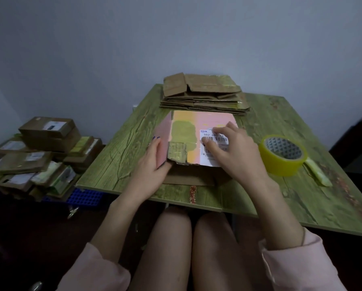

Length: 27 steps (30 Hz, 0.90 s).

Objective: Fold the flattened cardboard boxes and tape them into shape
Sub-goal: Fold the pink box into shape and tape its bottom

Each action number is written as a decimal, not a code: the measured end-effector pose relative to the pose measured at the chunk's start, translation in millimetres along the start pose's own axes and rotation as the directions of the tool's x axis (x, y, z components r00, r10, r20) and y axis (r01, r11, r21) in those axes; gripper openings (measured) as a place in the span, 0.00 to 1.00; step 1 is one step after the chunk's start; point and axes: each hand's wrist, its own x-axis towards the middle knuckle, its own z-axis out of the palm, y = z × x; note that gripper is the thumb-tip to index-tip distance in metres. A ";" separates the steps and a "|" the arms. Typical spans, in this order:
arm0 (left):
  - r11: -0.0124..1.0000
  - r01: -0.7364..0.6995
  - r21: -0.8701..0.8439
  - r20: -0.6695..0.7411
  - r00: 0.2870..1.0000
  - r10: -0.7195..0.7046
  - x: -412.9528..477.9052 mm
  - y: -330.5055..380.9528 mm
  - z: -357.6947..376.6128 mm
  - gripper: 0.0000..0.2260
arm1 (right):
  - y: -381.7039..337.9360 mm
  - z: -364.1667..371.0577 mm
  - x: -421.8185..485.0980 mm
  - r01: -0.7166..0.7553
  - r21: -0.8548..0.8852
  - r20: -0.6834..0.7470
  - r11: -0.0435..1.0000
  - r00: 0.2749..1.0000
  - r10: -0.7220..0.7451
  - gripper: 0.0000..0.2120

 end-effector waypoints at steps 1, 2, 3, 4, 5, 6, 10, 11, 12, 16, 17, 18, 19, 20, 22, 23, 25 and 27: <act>0.993 0.022 -0.114 0.000 1.000 -0.023 0.5 -0.4 -0.8 0.28 | -2.8 -0.1 -1.1 0.004 -0.012 0.002 1.000 1.000 -0.004 0.23; 0.976 0.032 -0.217 0.002 0.999 -0.032 0.5 -0.3 -2.2 0.27 | -6.3 -0.6 -2.1 0.008 -0.019 0.010 1.000 1.000 -0.008 0.23; 0.958 0.030 -0.286 0.004 1.000 -0.030 -0.1 0.4 -4.7 0.26 | -10.3 -0.9 -2.3 0.015 -0.024 0.023 1.000 1.000 -0.014 0.24; 0.947 0.023 -0.320 0.013 1.000 -0.020 -1.3 1.3 -8.5 0.26 | -14.9 -0.9 -2.2 0.027 -0.030 0.036 0.999 0.999 -0.026 0.24; 0.940 0.029 -0.339 0.045 0.999 -0.015 -2.4 0.2 -13.0 0.30 | -19.2 -0.3 -1.8 0.039 -0.036 0.048 0.999 0.998 -0.038 0.25; 0.934 0.045 -0.355 0.099 0.995 -0.011 -3.9 -1.8 -17.9 0.37 | -23.1 0.3 -1.8 0.048 -0.040 0.059 0.998 0.997 -0.045 0.25; 0.824 0.170 -0.540 0.292 0.956 -0.006 -3.5 -5.1 -47.0 0.56 | -29.9 1.1 -4.0 0.037 -0.018 0.099 0.999 0.994 -0.035 0.25; 0.775 0.205 -0.598 0.277 0.960 -0.041 2.2 -3.3 -50.7 0.59 | -30.3 0.4 -4.6 0.036 -0.023 0.104 0.999 0.994 -0.034 0.26; 0.733 0.240 -0.636 0.247 0.964 -0.101 8.7 2.6 -53.0 0.57 | -30.7 -0.1 -5.1 0.038 -0.032 0.106 0.999 0.994 -0.034 0.26; 0.799 0.354 -0.487 0.197 0.935 -0.295 37.0 29.2 -52.9 0.22 | -33.1 0.9 -3.3 0.044 -0.044 0.127 0.998 0.991 -0.038 0.26; 0.827 0.372 -0.421 0.217 0.927 -0.306 43.1 32.5 -50.6 0.17 | -33.6 0.9 -3.1 0.043 -0.052 0.133 0.998 0.990 -0.036 0.26; 0.841 0.386 -0.379 0.225 0.920 -0.321 48.1 35.4 -48.6 0.15 | -33.5 0.6 -3.4 0.039 -0.060 0.137 0.997 0.990 -0.030 0.26; 0.853 0.387 -0.351 0.226 0.919 -0.324 51.3 36.7 -47.5 0.14 | -33.0 0.0 -3.8 0.033 -0.061 0.138 0.998 0.990 -0.024 0.26; 0.860 0.383 -0.336 0.222 0.920 -0.323 53.1 37.9 -47.1 0.14 | -31.8 -0.5 -4.3 0.030 -0.051 0.139 0.998 0.990 -0.022 0.26; 0.867 0.375 -0.328 0.218 0.923 -0.317 54.0 38.4 -47.4 0.13 | -29.5 0.1 -4.4 0.050 -0.030 0.141 0.998 0.989 -0.045 0.26; 0.861 0.378 -0.340 0.211 0.923 -0.321 54.4 36.5 -48.9 0.13 | -30.3 1.1 -4.5 0.071 -0.024 0.140 0.997 0.988 -0.067 0.26; 0.838 0.393 -0.380 0.190 0.919 -0.344 54.4 32.7 -53.8 0.12 | -35.6 3.6 -4.1 0.108 -0.007 0.145 0.994 0.984 -0.106 0.26; 0.809 0.407 -0.424 0.180 0.913 -0.365 53.3 29.8 -60.0 0.12 | -43.5 2.7 -2.9 0.137 0.057 0.181 0.989 0.973 -0.145 0.27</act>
